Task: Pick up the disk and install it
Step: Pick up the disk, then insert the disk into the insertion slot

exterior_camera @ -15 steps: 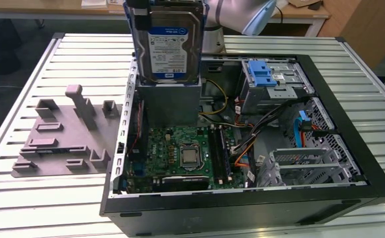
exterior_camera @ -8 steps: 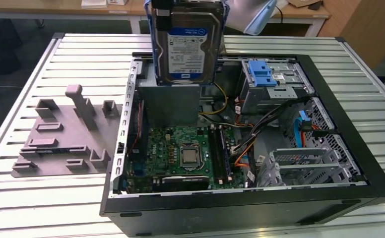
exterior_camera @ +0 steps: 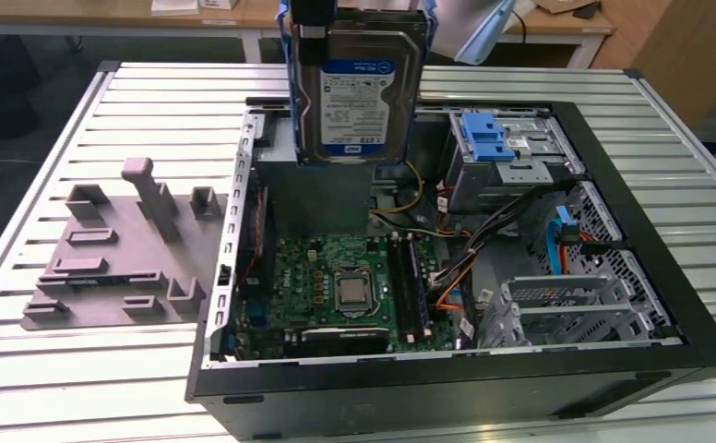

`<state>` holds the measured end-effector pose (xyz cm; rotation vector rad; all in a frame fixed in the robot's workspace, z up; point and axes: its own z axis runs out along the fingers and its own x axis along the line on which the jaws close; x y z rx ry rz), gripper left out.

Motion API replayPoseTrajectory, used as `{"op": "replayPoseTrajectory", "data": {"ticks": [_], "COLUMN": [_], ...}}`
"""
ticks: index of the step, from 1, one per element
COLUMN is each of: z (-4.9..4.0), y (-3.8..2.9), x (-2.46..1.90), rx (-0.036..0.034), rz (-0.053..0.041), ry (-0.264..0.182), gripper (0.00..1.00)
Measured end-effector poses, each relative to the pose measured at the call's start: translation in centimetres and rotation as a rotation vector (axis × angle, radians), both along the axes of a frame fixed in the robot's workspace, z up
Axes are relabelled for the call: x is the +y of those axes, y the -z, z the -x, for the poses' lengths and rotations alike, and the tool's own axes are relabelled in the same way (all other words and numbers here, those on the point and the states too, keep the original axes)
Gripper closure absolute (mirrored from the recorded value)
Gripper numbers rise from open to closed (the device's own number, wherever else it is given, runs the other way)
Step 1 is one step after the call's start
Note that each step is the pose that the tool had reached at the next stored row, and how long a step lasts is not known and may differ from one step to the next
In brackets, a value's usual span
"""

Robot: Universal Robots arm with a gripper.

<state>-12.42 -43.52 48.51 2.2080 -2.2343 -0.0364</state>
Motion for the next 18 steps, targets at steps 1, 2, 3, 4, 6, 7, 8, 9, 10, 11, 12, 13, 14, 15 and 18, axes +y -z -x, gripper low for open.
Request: {"op": "replayPoseTrajectory", "data": {"ticks": [1, 2, 3, 4, 6, 7, 8, 9, 10, 11, 12, 13, 14, 15, 18], "z": [-0.06, -0.22, -0.52, -0.81, -1.15, -1.16, -1.16, -1.17, -1.19, -1.20, -1.21, -1.38, -1.55, -1.55, -1.55], "y": [0.00, 0.01, 0.00, 0.00, 0.00, 0.00, 0.00, 0.00, 0.00, 0.00, 0.00, 0.00, 0.00, 0.00, 0.00], "x": [-0.11, -0.12, -0.12, -0.13, -0.13, -0.13, -0.13, -0.13, -0.13, -0.13, -0.13, -0.13, -0.13, -0.13, -0.20], "rx": [-0.0001, -0.0001, 0.0000, 0.0001, 0.0000, 0.0001, 0.0000, 0.0000, 0.0000, 0.0001, 0.0000, 0.0000, 0.0000, 0.0000, 0.0000], "rz": [0.0000, 0.0000, 0.0001, 0.0002, 0.0001, 0.0001, 0.0001, 0.0001, 0.0002, 0.0001, 0.0001, 0.0001, 0.0001, 0.0001, 0.0001], "ry": [0.000, 0.000, 0.000, 0.000, 0.000, 0.000, 0.000, 0.000, 0.000, 0.000, 0.000, 0.000, 0.000, 0.000, 0.000], "gripper": [0.64, 0.64, 0.64, 0.64, 0.64, 0.64, 0.64, 0.64, 0.64, 0.64, 0.64, 0.64, 0.64, 0.64, 0.64]}}
